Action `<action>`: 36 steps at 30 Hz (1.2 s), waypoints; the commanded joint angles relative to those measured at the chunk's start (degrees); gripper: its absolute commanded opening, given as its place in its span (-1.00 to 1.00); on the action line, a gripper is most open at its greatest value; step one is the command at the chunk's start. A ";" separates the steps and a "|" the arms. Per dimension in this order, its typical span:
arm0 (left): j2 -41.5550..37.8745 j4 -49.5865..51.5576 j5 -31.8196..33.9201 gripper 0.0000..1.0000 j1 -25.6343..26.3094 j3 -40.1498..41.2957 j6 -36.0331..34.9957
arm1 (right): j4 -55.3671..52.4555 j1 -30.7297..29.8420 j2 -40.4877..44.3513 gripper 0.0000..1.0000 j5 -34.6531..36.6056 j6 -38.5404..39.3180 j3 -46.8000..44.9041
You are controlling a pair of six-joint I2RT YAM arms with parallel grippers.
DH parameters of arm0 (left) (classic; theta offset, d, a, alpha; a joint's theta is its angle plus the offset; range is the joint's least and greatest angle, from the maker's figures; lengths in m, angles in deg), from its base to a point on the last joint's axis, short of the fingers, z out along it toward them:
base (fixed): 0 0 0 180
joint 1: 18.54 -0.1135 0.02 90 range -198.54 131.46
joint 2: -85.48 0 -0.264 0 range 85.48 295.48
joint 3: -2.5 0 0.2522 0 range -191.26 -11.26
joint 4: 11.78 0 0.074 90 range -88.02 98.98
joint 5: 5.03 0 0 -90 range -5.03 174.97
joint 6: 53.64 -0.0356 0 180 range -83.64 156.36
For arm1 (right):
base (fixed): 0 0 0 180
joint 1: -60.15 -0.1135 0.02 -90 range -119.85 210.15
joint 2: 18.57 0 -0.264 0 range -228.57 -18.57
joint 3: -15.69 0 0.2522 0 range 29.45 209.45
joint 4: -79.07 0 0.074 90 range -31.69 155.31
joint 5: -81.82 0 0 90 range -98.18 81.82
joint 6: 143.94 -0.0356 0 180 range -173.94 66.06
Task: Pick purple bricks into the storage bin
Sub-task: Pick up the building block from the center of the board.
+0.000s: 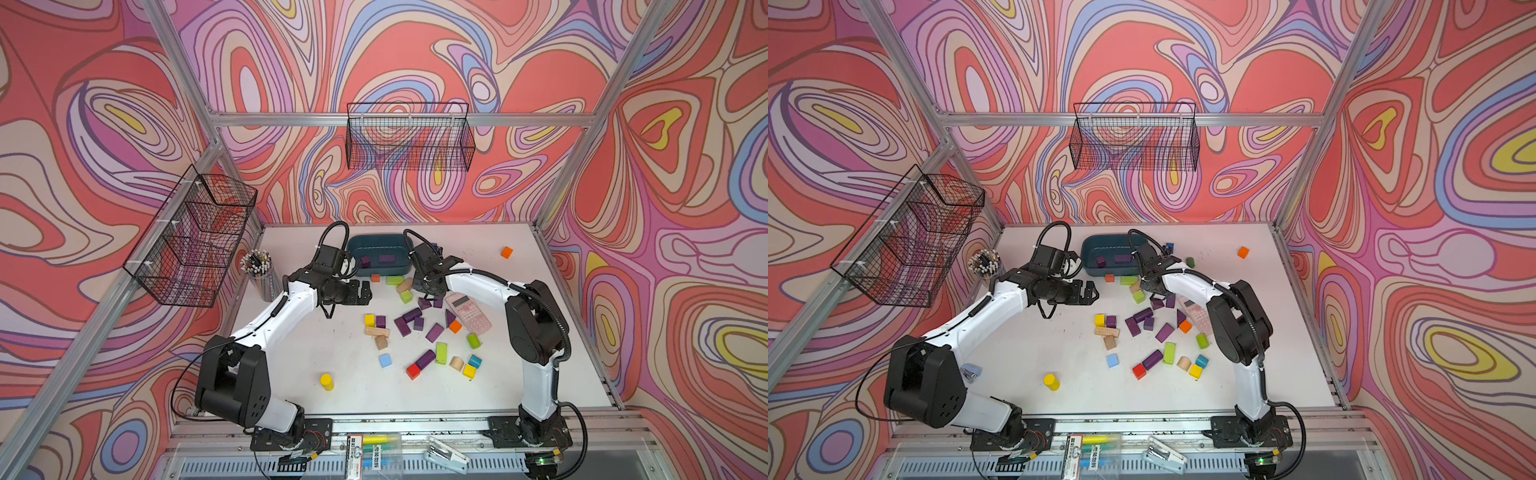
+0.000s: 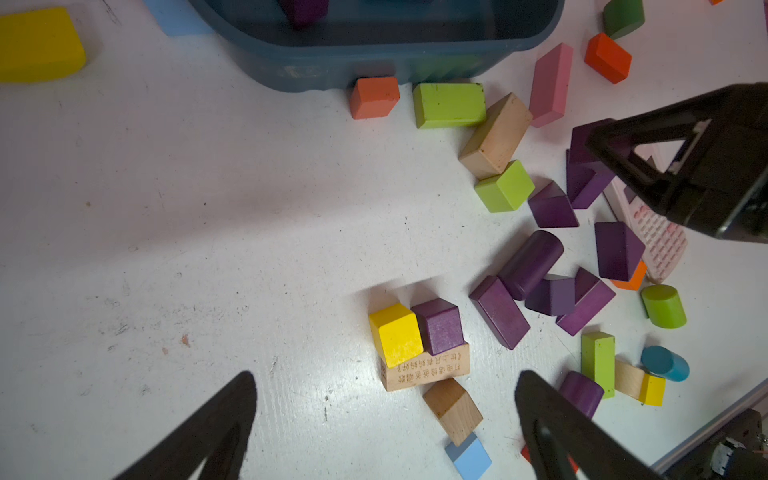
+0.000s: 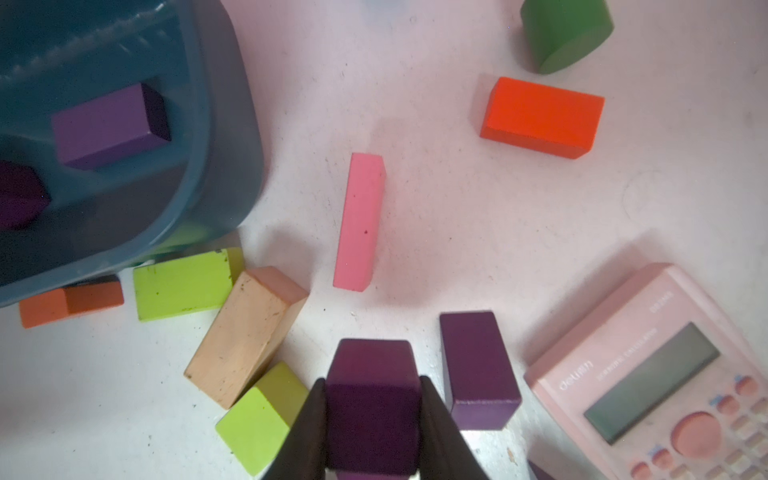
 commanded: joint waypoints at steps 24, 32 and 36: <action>0.42 1.75 0.02 1.00 0.23 -1.54 1.41 | 1.38 -1.10 4.69 -0.44 2.70 2.56 4.80; 0.33 1.95 0.64 1.00 0.21 -1.82 1.06 | 4.97 -2.19 4.20 -0.44 4.33 4.29 6.15; 0.58 2.18 0.90 1.00 0.27 -1.91 0.97 | 7.01 -3.01 4.01 -0.44 4.60 4.92 6.99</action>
